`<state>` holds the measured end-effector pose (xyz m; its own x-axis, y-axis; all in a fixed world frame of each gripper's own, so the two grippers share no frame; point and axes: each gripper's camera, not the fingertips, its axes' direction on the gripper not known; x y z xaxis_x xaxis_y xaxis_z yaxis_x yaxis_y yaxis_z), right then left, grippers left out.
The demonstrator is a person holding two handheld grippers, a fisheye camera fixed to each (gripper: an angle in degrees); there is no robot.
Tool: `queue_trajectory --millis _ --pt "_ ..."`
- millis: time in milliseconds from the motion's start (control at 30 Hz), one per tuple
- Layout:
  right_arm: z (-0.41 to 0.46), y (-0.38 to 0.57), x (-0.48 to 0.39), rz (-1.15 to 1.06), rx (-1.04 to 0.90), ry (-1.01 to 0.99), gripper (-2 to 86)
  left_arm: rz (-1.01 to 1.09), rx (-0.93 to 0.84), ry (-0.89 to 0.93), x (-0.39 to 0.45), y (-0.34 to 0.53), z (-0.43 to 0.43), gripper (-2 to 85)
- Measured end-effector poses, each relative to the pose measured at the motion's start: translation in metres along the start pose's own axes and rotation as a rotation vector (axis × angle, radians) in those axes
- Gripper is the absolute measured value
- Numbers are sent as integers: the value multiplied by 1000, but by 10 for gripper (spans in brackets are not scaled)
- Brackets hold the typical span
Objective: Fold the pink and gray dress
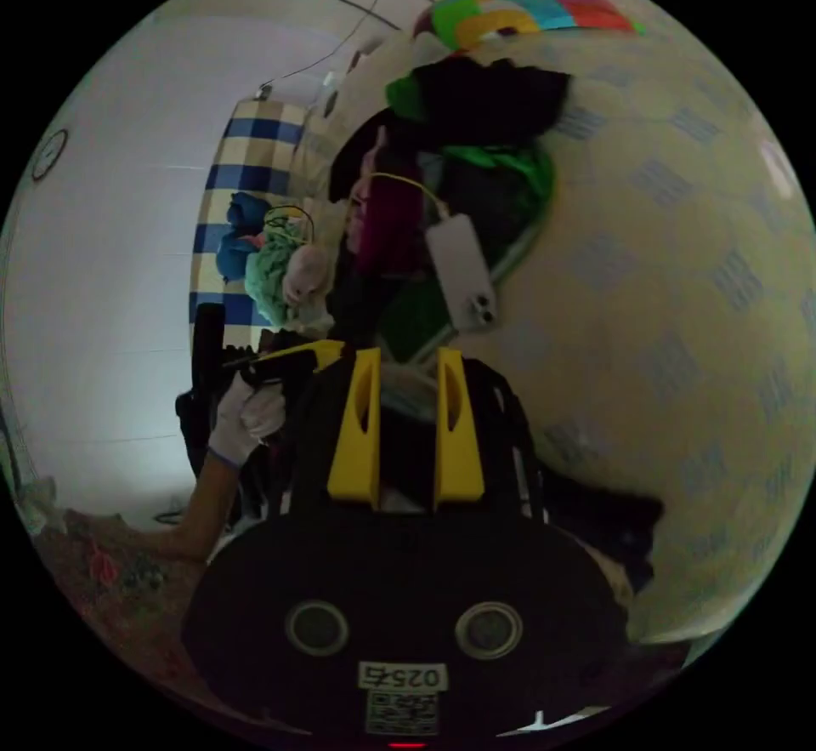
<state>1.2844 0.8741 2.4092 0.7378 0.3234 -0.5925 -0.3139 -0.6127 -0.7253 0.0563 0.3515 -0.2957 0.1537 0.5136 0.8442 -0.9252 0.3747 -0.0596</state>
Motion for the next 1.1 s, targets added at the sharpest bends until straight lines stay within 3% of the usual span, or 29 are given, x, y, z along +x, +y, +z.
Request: queue_trajectory --millis 200,333,433,500,600,667,733,900,1100 --pt "109 -141 -38 92 2 -69 58 9 108 -72 -57 -107 -33 128" --pt "170 -184 -35 137 -123 19 1 113 -92 -338 -57 -162 7 134" --pt "199 -185 -25 147 -170 -70 -7 110 -291 -461 -65 -185 70 98" --pt "212 -178 -26 129 -192 -50 -8 110 -308 -644 -60 -188 93 59" --pt "213 -155 -37 44 -141 29 -6 139 -264 -726 -46 -180 103 43" --pt "203 -130 -39 -22 -79 20 0 91 -187 -618 -53 -165 89 41" --pt "191 -91 -27 -47 -54 21 26 -76 -39 -340 -80 -134 54 36" --pt "179 -16 25 82 -61 -48 147 -128 266 217 -91 -38 4 12" --pt "184 70 33 54 -228 -306 95 -36 329 493 -73 49 -20 -8"
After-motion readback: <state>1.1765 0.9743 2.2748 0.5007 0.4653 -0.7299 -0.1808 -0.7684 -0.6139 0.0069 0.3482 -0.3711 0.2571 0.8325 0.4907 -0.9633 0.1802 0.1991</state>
